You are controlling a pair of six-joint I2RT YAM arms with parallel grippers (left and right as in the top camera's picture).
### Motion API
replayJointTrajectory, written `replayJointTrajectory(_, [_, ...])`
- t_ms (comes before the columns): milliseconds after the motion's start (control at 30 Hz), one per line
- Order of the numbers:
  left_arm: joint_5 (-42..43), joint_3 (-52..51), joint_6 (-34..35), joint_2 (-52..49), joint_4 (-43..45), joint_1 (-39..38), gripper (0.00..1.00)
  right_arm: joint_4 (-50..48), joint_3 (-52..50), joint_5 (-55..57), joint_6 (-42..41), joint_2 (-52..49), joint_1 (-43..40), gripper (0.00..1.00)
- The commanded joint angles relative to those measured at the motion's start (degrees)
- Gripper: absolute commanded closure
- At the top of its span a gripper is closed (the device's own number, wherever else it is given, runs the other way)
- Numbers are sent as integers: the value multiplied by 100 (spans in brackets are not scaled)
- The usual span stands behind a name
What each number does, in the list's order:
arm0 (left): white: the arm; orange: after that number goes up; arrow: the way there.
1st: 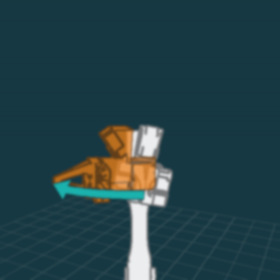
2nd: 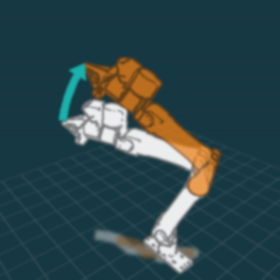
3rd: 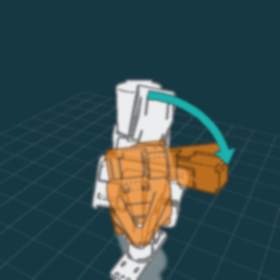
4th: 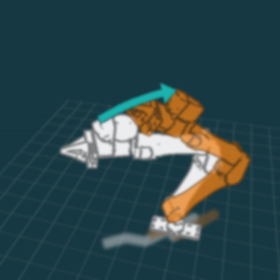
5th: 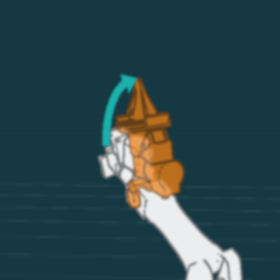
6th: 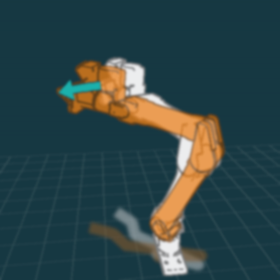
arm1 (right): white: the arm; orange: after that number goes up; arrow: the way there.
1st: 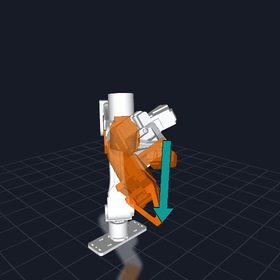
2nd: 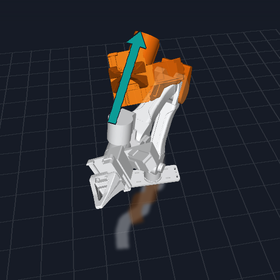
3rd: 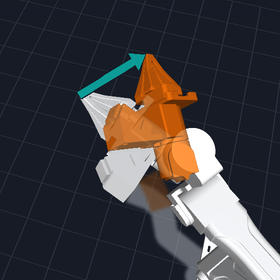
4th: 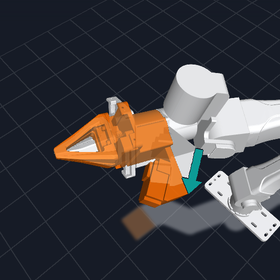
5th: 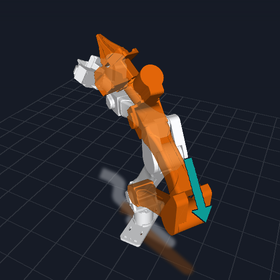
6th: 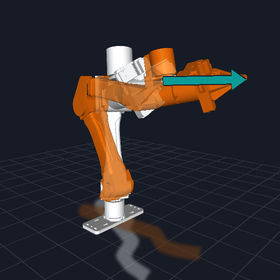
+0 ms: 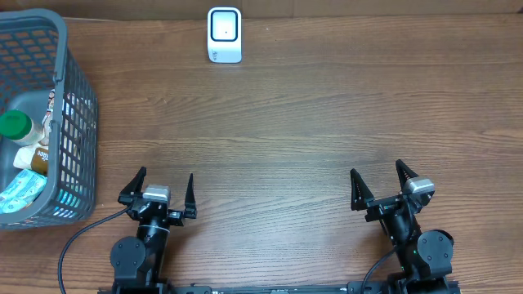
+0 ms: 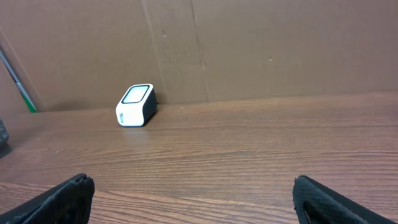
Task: Scan the item barcode
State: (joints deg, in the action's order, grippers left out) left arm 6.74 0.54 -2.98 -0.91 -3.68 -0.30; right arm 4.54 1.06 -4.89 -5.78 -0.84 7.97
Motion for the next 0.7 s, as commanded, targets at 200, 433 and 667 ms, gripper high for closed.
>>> replayJointTrajectory(200, [31, 992, 605, -170, -520, -7, 0, -22, -61, 52, 0, 68, 22, 0])
replayJointTrajectory(433, [68, 2267, 855, -1287, -1182, -7, 0, -22, -61, 52, -2, 68, 22, 0])
replayJointTrajectory(667, [634, 4157, 1137, -2946, -2420, -7, 1, -22, -61, 52, -2, 68, 22, 0])
